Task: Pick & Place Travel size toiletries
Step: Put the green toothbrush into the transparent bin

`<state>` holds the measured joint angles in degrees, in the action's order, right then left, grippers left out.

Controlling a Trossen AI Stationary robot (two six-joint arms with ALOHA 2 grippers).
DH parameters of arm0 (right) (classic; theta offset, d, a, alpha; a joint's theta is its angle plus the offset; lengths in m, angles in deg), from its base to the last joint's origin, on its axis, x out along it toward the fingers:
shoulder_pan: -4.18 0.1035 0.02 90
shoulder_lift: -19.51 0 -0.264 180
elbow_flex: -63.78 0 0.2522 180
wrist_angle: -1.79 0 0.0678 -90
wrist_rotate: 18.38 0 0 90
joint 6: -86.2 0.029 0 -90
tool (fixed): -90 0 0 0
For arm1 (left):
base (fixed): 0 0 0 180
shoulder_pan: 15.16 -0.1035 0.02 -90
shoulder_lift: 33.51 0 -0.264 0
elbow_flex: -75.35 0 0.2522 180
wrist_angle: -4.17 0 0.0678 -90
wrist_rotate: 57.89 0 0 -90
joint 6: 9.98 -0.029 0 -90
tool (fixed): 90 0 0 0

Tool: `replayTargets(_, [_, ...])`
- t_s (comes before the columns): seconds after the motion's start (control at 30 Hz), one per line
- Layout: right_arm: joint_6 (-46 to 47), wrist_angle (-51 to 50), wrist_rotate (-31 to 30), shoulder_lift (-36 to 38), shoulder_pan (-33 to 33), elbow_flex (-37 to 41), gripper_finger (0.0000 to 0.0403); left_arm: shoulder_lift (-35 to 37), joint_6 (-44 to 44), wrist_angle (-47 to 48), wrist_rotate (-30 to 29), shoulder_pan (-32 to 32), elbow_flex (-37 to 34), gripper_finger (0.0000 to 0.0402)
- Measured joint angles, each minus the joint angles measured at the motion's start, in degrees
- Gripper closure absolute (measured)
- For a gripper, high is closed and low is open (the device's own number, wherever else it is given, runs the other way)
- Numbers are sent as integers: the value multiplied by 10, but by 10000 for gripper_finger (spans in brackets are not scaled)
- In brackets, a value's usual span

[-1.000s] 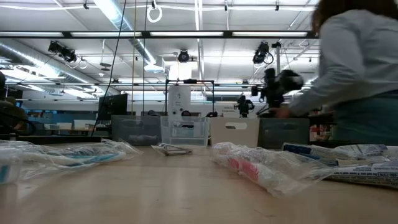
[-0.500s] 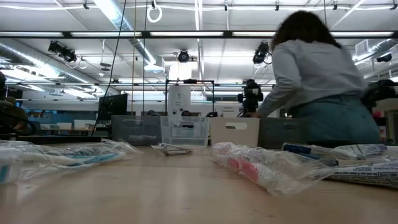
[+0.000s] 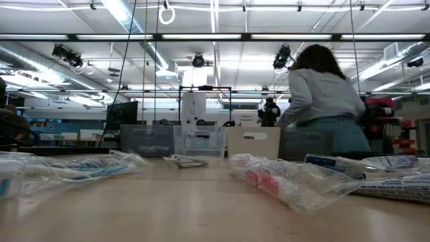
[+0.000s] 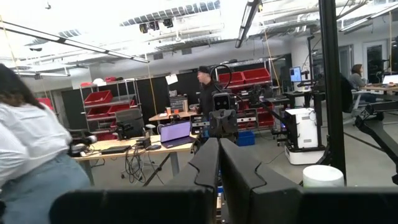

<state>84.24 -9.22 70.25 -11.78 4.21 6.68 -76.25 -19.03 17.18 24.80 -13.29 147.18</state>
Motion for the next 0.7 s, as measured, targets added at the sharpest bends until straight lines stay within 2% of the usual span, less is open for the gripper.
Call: replayTargets(0.7, [0,-27,0,0,0,0,398,0,5,0,0,0,0,378])
